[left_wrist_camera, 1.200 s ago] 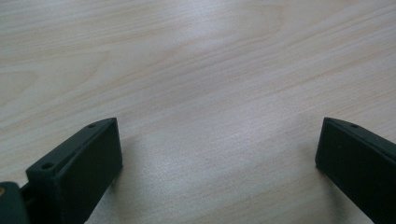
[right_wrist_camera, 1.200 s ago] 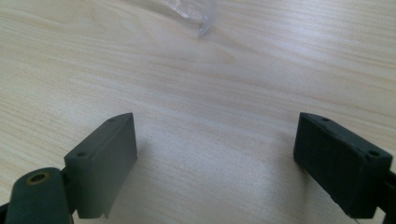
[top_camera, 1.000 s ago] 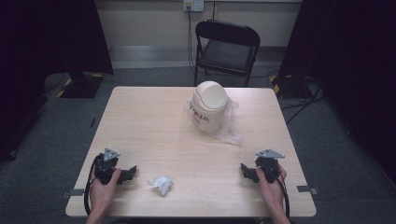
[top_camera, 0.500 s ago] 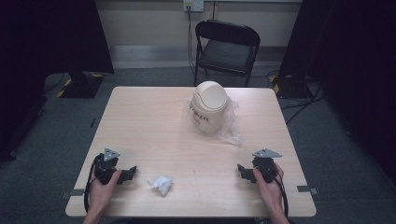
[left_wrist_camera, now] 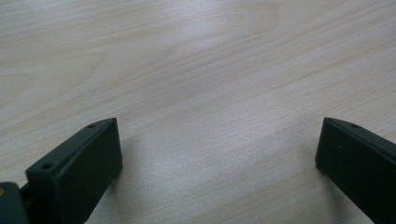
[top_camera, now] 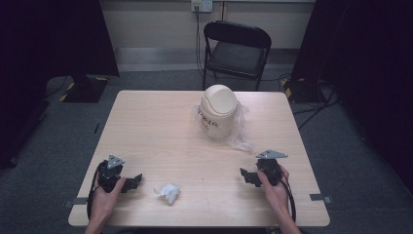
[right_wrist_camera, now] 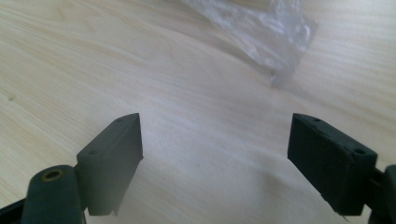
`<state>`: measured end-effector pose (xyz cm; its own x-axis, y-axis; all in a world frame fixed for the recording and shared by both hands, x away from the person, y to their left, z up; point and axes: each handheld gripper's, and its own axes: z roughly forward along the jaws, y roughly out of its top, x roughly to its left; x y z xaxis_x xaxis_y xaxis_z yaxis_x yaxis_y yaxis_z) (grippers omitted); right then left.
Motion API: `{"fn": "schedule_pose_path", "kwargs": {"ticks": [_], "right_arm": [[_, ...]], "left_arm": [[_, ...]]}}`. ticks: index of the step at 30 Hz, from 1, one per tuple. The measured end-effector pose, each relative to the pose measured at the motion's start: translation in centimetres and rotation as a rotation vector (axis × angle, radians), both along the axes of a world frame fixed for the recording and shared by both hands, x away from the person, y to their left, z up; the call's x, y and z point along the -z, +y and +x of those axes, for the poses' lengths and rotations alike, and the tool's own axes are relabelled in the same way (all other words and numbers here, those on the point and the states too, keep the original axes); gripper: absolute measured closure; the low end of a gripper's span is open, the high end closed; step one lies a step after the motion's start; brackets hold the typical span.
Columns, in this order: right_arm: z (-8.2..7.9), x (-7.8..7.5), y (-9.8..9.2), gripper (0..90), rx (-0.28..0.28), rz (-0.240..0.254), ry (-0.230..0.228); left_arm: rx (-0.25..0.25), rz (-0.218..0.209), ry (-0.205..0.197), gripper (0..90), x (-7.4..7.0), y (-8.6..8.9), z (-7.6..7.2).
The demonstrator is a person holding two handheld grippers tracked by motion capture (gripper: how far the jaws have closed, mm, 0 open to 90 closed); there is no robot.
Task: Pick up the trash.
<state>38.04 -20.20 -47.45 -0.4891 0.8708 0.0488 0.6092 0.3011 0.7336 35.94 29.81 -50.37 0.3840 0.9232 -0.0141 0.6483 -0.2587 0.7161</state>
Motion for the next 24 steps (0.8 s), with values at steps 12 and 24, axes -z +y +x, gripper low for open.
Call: {"fn": "schedule_pose_path", "kwargs": {"ticks": [12,24], "right_arm": [[2.5,-2.4,2.2,17.3,-0.095,0.022,-0.024],[5.8,-5.2,4.4,16.2,-0.152,0.041,-0.058]], "left_arm": [[0.0,0.0,0.0,0.0,0.0,0.0,0.0],[0.0,0.0,0.0,0.0,0.0,0.0,0.0]]}}
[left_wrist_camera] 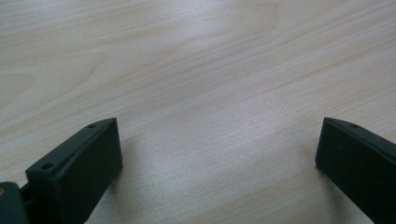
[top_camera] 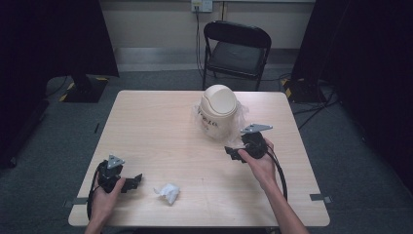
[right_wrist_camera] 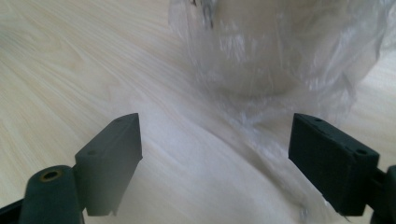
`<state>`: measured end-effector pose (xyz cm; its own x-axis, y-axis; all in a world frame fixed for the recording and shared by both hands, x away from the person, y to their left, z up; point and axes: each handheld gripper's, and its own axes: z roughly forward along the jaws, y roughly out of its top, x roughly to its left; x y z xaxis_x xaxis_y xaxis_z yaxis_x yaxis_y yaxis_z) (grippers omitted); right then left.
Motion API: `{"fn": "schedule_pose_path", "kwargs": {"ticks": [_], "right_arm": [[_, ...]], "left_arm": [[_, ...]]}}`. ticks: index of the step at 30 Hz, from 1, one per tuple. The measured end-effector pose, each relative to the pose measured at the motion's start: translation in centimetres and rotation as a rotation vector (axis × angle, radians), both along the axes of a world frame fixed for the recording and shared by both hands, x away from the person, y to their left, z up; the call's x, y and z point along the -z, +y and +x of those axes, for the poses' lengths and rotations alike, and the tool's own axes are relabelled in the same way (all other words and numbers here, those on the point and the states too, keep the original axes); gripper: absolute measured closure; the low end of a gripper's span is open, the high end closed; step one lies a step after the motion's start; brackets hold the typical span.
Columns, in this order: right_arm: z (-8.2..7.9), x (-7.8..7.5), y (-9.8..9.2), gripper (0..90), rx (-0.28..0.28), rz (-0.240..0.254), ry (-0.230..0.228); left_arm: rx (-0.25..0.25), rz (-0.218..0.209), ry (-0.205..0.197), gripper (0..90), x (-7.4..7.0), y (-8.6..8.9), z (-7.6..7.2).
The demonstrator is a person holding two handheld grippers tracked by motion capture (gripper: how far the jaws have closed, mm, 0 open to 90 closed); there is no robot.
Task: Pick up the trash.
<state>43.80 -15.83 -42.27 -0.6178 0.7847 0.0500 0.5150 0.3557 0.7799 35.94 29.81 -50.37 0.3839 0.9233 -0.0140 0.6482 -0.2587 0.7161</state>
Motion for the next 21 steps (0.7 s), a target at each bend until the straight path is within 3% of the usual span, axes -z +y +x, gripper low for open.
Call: {"fn": "schedule_pose_path", "kwargs": {"ticks": [10,15,21], "right_arm": [[2.4,-2.2,1.5,15.4,-0.042,0.006,-0.025],[4.3,-4.3,1.6,15.6,-0.032,0.029,-0.048],[6.1,-4.9,2.0,18.3,-0.018,0.03,-0.06]], "left_arm": [[0.0,0.0,0.0,0.0,0.0,0.0,0.0],[0.0,0.0,0.0,0.0,0.0,0.0,0.0],[0.0,0.0,0.0,0.0,0.0,0.0,0.0]]}}
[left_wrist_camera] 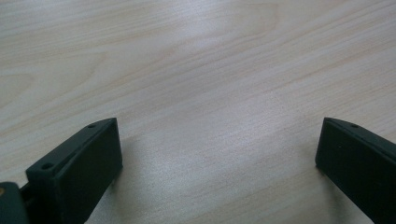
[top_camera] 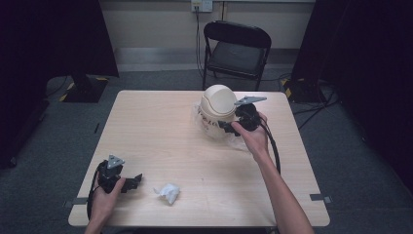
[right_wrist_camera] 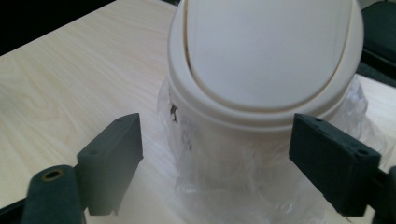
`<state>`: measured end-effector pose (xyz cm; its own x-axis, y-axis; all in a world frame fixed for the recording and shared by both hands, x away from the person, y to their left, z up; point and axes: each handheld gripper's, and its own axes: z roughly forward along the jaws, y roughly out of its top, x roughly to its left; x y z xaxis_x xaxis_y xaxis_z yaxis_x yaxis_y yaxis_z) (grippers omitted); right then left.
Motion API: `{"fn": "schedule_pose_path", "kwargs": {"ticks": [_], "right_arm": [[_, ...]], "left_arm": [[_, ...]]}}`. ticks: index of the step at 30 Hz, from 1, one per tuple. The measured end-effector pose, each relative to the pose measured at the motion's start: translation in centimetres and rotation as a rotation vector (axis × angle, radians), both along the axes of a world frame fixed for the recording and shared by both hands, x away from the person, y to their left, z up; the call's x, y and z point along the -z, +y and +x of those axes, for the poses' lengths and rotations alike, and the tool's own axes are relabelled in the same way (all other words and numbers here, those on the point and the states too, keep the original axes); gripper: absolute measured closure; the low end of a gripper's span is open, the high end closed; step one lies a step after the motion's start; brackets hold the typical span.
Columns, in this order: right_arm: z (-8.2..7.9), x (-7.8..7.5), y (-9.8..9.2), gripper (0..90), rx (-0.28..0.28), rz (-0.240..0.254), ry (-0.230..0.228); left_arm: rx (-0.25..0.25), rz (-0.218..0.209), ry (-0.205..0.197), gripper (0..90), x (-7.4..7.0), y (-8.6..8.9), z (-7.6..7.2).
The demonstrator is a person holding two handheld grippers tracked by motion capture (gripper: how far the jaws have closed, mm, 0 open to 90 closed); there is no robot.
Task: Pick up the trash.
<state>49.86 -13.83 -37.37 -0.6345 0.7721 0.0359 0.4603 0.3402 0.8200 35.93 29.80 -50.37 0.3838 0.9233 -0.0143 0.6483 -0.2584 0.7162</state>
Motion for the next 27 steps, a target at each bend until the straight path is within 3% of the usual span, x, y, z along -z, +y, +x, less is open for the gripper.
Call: {"fn": "schedule_pose_path", "kwargs": {"ticks": [9,16,27], "right_arm": [[1.7,-0.9,0.8,18.8,-0.005,-0.002,0.003],[2.7,-0.1,1.5,19.3,-0.028,0.001,0.009],[4.4,0.4,2.6,17.0,-0.004,-0.004,0.046]], "left_arm": [[0.0,0.0,0.0,0.0,0.0,0.0,0.0],[0.0,0.0,0.0,0.0,0.0,0.0,0.0],[-0.001,0.001,0.0,0.0,0.0,0.0,0.0]]}}
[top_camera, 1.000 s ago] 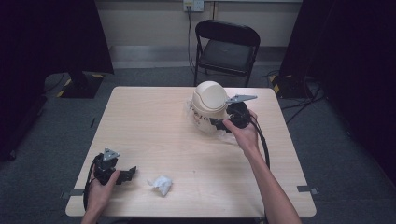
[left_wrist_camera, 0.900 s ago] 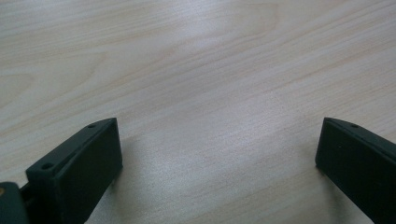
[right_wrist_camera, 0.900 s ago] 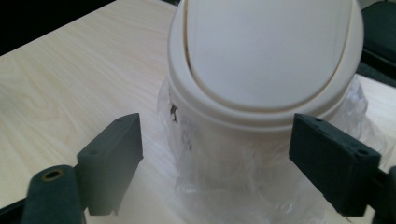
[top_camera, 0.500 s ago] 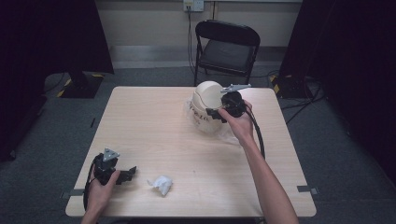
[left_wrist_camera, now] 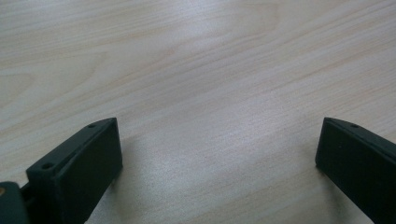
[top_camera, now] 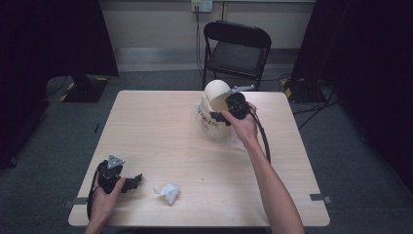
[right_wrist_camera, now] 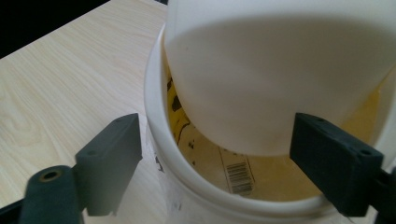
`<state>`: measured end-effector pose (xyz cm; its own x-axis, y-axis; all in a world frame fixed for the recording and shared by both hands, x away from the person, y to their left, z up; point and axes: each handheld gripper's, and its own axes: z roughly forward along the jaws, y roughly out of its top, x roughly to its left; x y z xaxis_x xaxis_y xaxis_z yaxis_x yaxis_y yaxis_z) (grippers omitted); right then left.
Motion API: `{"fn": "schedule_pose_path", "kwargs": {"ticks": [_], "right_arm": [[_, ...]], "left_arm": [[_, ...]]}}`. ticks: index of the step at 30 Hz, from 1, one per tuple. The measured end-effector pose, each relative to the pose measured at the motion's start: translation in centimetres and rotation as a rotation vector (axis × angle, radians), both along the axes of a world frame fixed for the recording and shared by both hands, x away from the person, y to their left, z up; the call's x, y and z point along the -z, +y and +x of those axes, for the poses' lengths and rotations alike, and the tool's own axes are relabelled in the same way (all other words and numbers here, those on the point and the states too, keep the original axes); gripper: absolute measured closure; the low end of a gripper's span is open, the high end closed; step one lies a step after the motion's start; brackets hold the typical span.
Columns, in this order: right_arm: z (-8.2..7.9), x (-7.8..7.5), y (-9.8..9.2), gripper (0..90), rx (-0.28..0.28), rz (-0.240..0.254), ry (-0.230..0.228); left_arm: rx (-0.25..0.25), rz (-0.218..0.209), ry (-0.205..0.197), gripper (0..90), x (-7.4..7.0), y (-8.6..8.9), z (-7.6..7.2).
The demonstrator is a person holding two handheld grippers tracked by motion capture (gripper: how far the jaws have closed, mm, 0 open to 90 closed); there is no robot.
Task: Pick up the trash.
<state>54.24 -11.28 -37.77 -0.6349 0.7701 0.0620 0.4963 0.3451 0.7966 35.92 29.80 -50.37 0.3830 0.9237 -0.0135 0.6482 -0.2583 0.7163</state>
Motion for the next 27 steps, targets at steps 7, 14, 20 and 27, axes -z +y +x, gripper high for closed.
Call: {"fn": "schedule_pose_path", "kwargs": {"ticks": [7,14,20,27], "right_arm": [[0.5,0.8,0.8,16.7,-0.004,-0.017,-0.013],[0.8,1.0,0.9,15.2,-0.001,-0.017,-0.003],[0.2,0.2,0.4,14.8,-0.006,0.014,-0.006],[-1.8,-1.0,-0.5,14.7,-0.015,0.038,-0.036]], "left_arm": [[-0.001,-0.001,0.0,0.0,0.0,0.0,0.0],[0.0,-0.001,0.0,0.0,0.0,0.0,0.0],[-0.001,-0.001,0.001,0.0,0.0,0.0,0.0],[-0.001,-0.001,0.0,0.0,0.0,0.0,0.0]]}}
